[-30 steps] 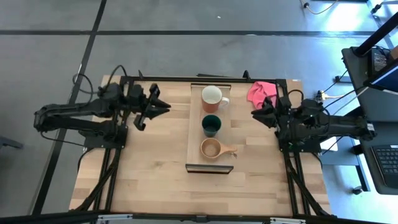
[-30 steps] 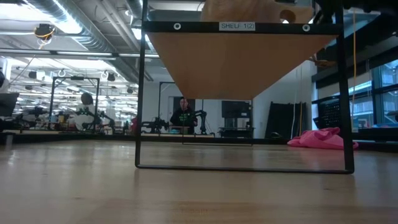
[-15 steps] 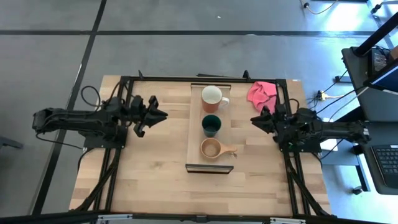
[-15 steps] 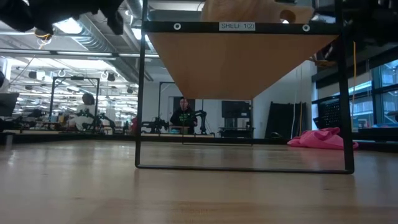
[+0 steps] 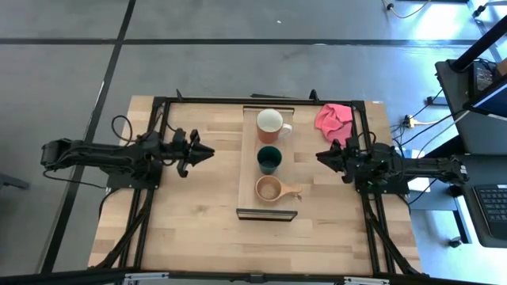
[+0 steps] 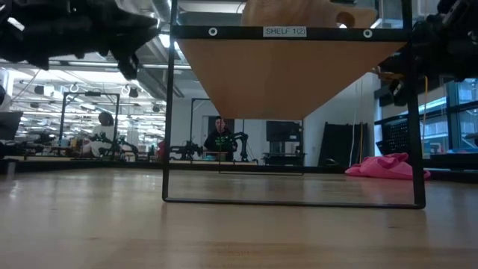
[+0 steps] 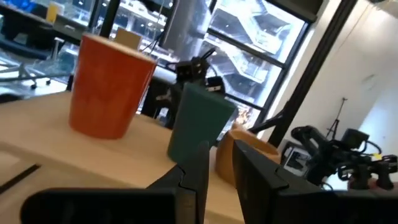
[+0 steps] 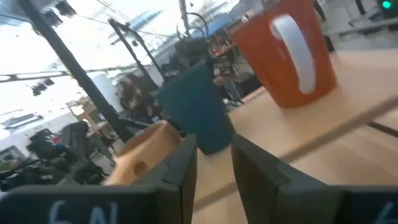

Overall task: Stack small to large cups/mugs on shelf
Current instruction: Return to Home Position

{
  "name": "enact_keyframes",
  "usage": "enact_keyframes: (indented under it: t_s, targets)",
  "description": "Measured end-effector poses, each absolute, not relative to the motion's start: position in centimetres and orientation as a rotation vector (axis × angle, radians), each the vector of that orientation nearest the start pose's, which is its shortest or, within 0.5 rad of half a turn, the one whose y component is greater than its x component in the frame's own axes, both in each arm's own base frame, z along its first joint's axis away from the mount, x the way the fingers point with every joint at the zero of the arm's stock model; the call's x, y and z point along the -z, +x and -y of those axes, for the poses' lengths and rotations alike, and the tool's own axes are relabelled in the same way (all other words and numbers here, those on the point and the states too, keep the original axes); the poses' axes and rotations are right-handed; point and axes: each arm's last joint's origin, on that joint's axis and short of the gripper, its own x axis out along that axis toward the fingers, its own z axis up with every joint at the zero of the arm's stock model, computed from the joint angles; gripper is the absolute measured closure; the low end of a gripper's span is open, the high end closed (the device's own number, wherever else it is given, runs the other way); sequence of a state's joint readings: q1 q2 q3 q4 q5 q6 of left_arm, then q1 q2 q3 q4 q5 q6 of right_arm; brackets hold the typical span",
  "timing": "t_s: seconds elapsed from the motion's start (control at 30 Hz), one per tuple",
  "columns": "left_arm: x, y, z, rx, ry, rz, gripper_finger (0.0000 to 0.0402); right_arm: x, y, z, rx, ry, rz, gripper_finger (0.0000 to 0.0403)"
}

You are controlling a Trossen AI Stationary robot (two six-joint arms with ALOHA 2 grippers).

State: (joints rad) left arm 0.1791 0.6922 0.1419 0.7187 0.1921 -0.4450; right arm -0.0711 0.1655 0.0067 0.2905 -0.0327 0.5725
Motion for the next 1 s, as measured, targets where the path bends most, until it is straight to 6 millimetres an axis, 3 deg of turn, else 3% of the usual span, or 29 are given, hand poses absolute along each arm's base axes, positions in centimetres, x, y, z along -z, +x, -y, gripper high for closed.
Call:
enact_keyframes:
  t_s: [0.27, 0.57, 0.73, 1.0]
  targets:
    - [-18.9, 14.6, -2.1, 0.019, -0.433, 0.099, 0.0335, -17.4, 10.7, 0.9, 0.112, 0.464, 0.094, 0.0302]
    - [-14.9, 13.9, -2.0, -0.056, -0.623, -0.142, 0.0335, -15.5, 10.7, 1.1, 0.224, 0.482, -0.087, 0.0302]
    - [-13.8, 13.6, -2.0, -0.088, -0.609, -0.262, 0.0335, -15.4, 10.8, 1.1, 0.208, 0.487, -0.101, 0.0302]
    - [-13.5, 13.5, -2.0, -0.098, -0.615, -0.293, 0.0335, -15.4, 10.8, 1.1, 0.208, 0.486, -0.1, 0.0302]
